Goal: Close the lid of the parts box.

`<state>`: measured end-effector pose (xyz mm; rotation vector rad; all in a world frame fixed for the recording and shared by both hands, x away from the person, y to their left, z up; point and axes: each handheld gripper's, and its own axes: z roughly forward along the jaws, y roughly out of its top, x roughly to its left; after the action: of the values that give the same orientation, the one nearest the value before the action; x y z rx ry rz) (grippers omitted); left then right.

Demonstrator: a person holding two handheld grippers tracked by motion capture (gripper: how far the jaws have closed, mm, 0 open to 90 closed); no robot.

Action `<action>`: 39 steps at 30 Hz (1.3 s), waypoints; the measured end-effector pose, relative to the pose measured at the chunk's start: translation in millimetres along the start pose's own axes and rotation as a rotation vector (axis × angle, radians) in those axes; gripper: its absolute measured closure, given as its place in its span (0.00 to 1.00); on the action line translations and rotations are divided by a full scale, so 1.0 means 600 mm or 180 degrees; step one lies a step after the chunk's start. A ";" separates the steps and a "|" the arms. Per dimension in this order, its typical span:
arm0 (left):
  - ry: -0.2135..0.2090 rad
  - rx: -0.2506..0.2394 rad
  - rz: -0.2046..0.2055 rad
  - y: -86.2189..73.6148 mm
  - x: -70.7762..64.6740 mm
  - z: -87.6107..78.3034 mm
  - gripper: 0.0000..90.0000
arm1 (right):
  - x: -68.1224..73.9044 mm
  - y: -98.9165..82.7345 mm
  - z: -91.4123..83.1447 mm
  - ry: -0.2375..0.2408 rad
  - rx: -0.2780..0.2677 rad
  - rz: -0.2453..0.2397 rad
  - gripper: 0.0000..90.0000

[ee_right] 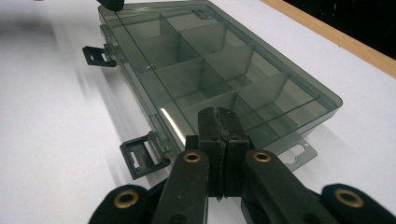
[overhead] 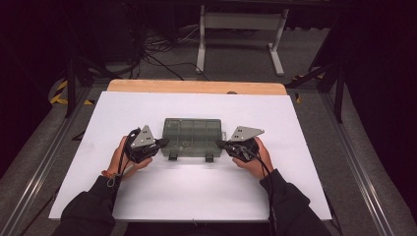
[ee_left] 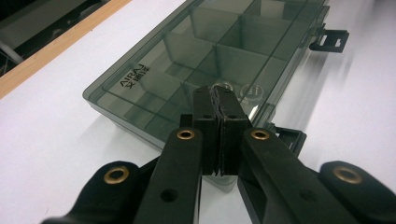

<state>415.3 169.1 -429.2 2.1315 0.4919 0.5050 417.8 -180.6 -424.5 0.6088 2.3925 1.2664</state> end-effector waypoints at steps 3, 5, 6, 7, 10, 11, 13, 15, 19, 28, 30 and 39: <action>0.0009 0.0022 0.0016 -0.002 -0.001 0.000 0.98 | 0.002 -0.001 -0.002 0.0015 0.0005 0.0016 1.00; -0.0002 0.0024 0.0008 -0.002 -0.001 0.000 0.98 | 0.003 -0.002 -0.002 0.0015 0.0006 0.0016 1.00; -0.0005 0.0019 0.0001 -0.003 -0.001 0.000 0.98 | 0.003 -0.002 -0.003 0.0014 0.0005 0.0017 1.00; -0.0006 0.0021 -0.0003 -0.003 -0.001 0.000 0.98 | 0.003 -0.002 -0.003 0.0018 0.0002 0.0017 1.00; -0.0024 0.0054 0.0000 -0.006 -0.003 0.001 0.99 | 0.003 -0.004 -0.002 0.0016 0.0021 0.0008 1.00; -0.0025 0.0064 0.0007 -0.007 -0.003 0.002 0.98 | 0.004 -0.004 -0.001 0.0013 0.0034 0.0000 1.00; -0.0038 0.0067 -0.0007 -0.007 -0.003 0.003 0.99 | 0.005 -0.005 -0.001 0.0005 0.0043 -0.0014 1.00; -0.0026 0.0071 -0.0010 -0.009 -0.002 0.003 0.99 | 0.006 -0.006 0.000 0.0000 0.0058 -0.0026 1.00; -0.0035 0.0079 -0.0023 -0.012 -0.001 0.003 0.99 | 0.006 -0.007 0.000 -0.0005 0.0056 -0.0018 1.00; -0.0023 0.0066 -0.0022 -0.012 -0.002 0.004 0.99 | 0.008 -0.008 0.000 -0.0021 0.0048 -0.0042 0.99; -0.0001 0.0068 -0.0017 -0.012 -0.003 0.004 0.98 | 0.008 -0.007 -0.001 -0.0045 0.0055 -0.0045 0.98; 0.0051 -0.0039 -0.0039 -0.010 -0.005 -0.002 0.95 | 0.006 -0.005 -0.010 -0.0097 -0.0030 -0.0041 0.94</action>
<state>411.5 171.6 -434.2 2.1130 0.5094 0.5175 411.3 -183.9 -424.2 0.6046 2.3609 1.2533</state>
